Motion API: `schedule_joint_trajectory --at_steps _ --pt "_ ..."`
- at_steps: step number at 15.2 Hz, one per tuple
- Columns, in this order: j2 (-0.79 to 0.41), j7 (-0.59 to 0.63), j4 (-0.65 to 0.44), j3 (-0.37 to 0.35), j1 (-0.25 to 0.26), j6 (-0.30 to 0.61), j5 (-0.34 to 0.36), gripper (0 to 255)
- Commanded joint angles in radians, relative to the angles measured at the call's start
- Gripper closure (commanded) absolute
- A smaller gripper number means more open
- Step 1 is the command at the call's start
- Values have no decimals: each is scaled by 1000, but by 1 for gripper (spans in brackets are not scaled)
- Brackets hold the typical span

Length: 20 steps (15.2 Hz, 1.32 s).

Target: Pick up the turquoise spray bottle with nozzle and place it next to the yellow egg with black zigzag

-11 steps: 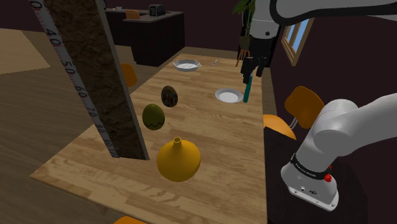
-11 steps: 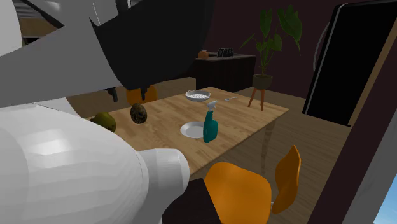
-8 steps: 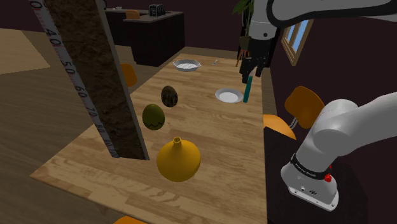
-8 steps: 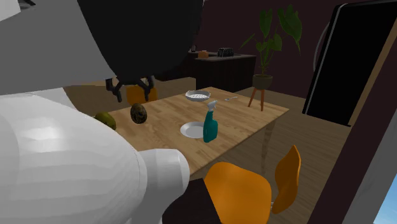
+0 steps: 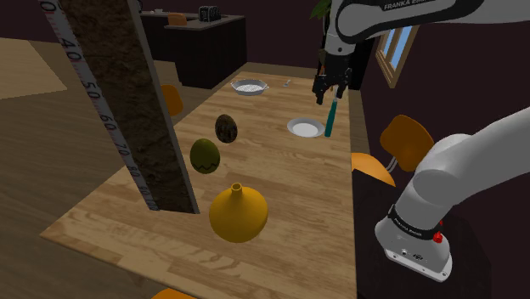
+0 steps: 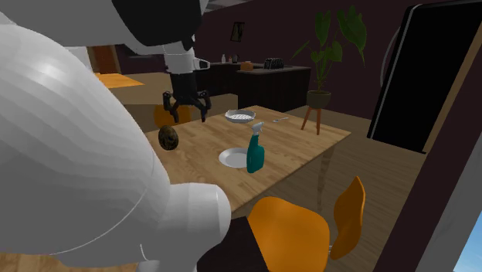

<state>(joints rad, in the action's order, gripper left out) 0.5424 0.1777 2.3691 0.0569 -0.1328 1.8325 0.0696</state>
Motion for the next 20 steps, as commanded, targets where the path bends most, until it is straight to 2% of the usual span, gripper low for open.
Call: schedule_joint_trajectory --at_steps 1,11,20 --pt "-53 17 -16 16 -24 41 14 0" --pt "-312 76 -162 114 -131 176 60 0" --pt "-530 113 -329 204 -214 248 53 0"
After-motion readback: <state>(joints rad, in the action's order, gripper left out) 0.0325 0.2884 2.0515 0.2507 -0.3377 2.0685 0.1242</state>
